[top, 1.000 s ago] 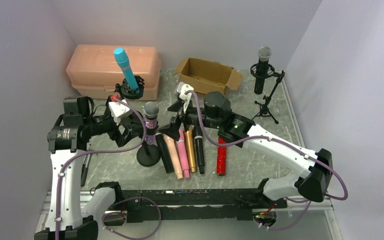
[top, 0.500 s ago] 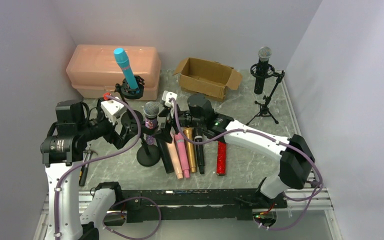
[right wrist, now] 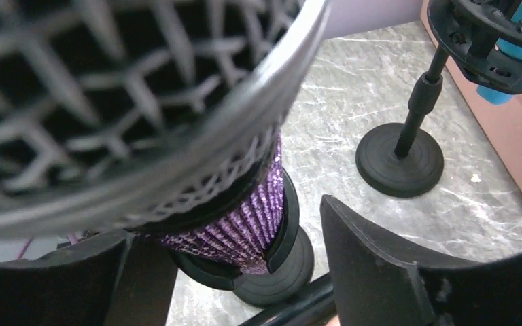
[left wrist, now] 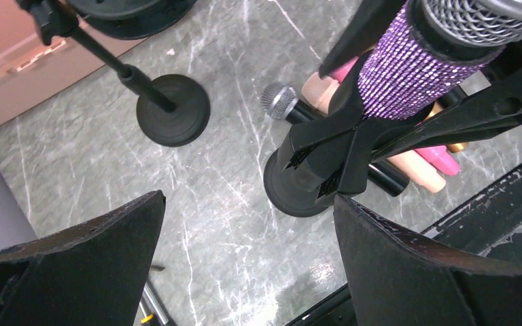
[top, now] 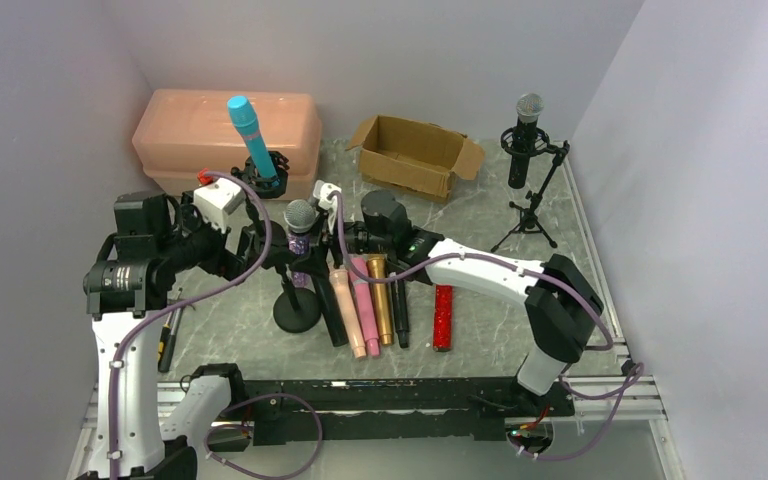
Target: Attach the microphones to the stand
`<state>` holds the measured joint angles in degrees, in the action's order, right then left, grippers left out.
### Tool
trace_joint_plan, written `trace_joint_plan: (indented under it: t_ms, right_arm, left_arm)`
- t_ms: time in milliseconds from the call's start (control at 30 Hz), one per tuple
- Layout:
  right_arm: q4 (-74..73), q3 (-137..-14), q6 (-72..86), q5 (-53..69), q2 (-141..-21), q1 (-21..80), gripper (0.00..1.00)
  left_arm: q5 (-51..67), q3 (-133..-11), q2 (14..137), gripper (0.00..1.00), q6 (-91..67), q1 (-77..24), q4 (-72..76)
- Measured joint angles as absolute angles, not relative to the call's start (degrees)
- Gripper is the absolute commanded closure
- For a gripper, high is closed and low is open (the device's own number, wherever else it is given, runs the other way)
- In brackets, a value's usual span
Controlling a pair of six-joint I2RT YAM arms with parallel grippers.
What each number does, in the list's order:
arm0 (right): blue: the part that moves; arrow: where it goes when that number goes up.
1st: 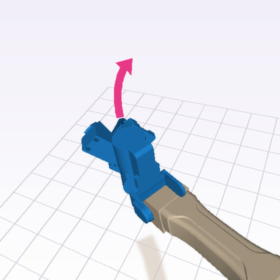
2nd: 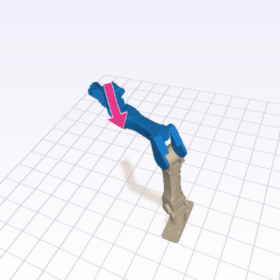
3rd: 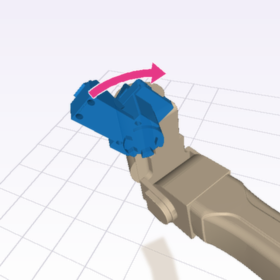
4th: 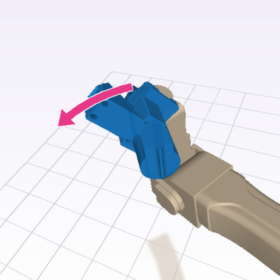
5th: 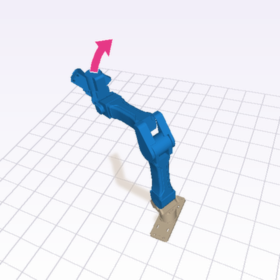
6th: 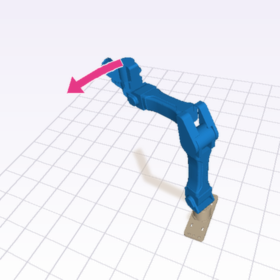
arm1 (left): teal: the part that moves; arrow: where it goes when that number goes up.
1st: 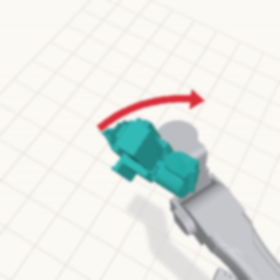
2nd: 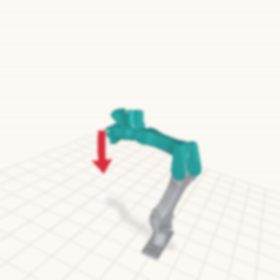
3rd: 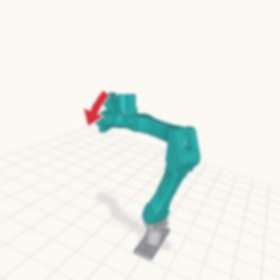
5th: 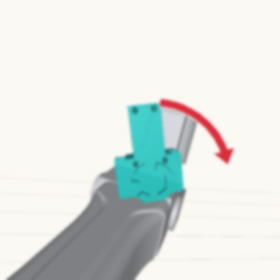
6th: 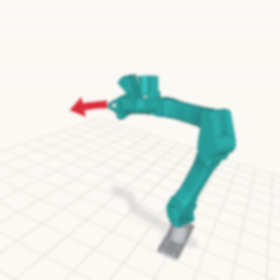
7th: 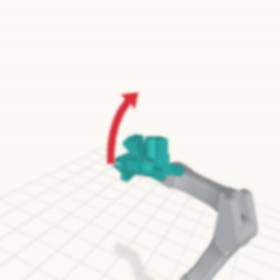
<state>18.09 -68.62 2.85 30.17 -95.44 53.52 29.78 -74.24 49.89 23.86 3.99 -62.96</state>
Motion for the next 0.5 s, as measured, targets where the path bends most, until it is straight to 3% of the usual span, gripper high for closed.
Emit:
trace_joint_plan:
  t_ms: [100,200,333,500]
  right_arm:
    - [18.5,-70.08,4.69,30.92,-96.62,53.91,0.66]
    - [18.7,-71.0,5.13,29.52,-97.3,54.48,0.8]
    - [18.79,-72.25,6.57,27.2,-98.19,55.11,0.9]
    - [19.05,-73.45,8.54,23.18,-99.07,56.4,0.95]
  left_arm:
    - [27.22,-74.28,50.15,0.01,22.28,3.99,-62.28]
    - [25.15,-74.28,50.13,0.01,21.06,3.99,-61.54]
    - [23.11,-74.28,50.35,0.01,19.97,4.03,-60.64]
    - [20.49,-74.28,50.35,0.0,19.51,4.08,-60.31]
